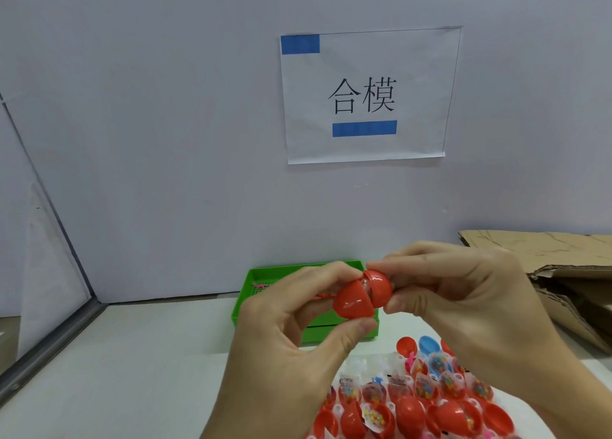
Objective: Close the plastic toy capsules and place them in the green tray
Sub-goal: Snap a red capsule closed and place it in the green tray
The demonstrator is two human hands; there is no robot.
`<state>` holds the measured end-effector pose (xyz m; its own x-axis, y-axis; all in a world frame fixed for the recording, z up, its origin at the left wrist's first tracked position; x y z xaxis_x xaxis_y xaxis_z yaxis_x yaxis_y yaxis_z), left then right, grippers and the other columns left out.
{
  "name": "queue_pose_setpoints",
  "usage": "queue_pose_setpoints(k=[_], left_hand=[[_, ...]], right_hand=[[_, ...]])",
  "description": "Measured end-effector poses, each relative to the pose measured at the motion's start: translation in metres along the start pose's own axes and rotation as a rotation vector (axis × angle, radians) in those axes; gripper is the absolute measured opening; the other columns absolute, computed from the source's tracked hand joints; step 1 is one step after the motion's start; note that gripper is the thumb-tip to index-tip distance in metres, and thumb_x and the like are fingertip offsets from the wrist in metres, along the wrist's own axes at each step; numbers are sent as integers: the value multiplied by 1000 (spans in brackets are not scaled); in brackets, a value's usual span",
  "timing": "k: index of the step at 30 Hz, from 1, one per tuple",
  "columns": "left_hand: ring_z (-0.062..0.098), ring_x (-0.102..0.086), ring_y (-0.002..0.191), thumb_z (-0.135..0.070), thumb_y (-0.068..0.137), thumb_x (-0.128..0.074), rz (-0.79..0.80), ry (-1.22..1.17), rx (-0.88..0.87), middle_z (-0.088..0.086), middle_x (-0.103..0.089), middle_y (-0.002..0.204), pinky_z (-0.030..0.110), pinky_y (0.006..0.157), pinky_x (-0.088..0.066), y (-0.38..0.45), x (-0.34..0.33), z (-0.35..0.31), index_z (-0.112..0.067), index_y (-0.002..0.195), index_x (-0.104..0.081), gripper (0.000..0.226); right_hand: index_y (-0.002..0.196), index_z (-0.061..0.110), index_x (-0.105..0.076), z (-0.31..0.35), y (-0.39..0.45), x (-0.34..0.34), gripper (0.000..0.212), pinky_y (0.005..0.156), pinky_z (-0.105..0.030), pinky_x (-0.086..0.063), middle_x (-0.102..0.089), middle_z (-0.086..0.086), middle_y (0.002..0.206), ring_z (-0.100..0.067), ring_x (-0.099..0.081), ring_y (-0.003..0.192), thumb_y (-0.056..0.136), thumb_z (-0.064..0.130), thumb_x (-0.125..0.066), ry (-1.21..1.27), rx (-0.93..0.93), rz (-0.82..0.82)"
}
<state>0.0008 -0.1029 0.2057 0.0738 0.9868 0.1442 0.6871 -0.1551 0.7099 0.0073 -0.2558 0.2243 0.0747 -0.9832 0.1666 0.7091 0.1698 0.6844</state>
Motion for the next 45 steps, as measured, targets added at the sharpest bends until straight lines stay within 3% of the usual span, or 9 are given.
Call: queue_pose_setpoints(k=[6, 12, 20, 22, 27, 36, 41, 45], left_hand=[[10, -70, 104, -34, 71, -76, -27, 120, -26, -16, -73, 108, 24, 89, -56, -1, 5, -1, -36, 117, -69, 46], [11, -70, 102, -25, 72, -77, -16, 158, -2, -18, -72, 108, 24, 88, -56, -1, 4, 2, -39, 118, -66, 49], [10, -72, 95, -30, 75, -80, -13, 98, 22, -15, -73, 104, 18, 84, -55, -1, 2, 3, -35, 114, -70, 41], [10, -71, 97, -34, 75, -76, -9, 82, 26, -13, -73, 104, 18, 85, -55, -2, 2, 4, -34, 114, -70, 40], [14, -71, 98, -31, 74, -76, -1, 68, 25, -8, -73, 104, 20, 84, -56, -2, 1, 5, -30, 114, -71, 40], [10, -71, 91, -27, 72, -75, 21, 223, 63, -15, -73, 94, 21, 79, -57, -2, 6, 8, -36, 105, -74, 33], [11, -70, 89, -34, 72, -73, 5, 301, 64, -16, -72, 91, 25, 78, -57, -2, 7, 7, -38, 105, -73, 33], [9, -69, 88, -33, 73, -73, -10, 335, 56, -17, -71, 89, 24, 77, -56, -2, 7, 6, -38, 103, -73, 31]], right_hand=[[86, 16, -81, 2, -1, -1, 26, 66, -21, -58, -75, 0, 80, -14, -71, 71, 63, 5, -74, -58, -30, -9], [85, 30, -80, 1, -1, -3, 50, 69, -33, -59, -73, 1, 79, -16, -70, 75, 66, -16, -76, -112, -59, 3], [87, 18, -81, 4, 0, -4, 30, 66, -15, -55, -74, 8, 78, -10, -71, 72, 67, -4, -77, -146, 3, 10], [88, 18, -81, 4, 0, -4, 27, 67, -16, -56, -74, 9, 78, -10, -71, 73, 67, 1, -77, -140, 11, 7], [89, 22, -80, 1, -2, -6, 38, 70, -24, -59, -75, 7, 80, -13, -72, 75, 70, -11, -78, -164, 3, 14], [91, 28, -80, -2, -2, -13, 24, 68, -29, -57, -74, 14, 82, -9, -70, 79, 71, 15, -74, -230, -9, 25], [93, 24, -81, -8, -3, -14, 28, 68, -18, -53, -74, 15, 83, -8, -70, 80, 76, 1, -77, -301, 9, 9], [93, 24, -81, -11, -3, -15, 30, 68, -17, -53, -73, 16, 82, -9, -70, 79, 77, -1, -77, -316, 17, 3]])
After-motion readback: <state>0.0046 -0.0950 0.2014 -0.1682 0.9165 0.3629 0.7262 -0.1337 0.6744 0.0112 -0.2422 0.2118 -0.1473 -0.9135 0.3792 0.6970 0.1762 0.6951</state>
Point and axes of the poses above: each hand's wrist, its own y-axis towards the middle knuckle, its own x-axis out of the back of the hand, z = x × y, the point moved 9 cm from there along y, towards the middle knuckle
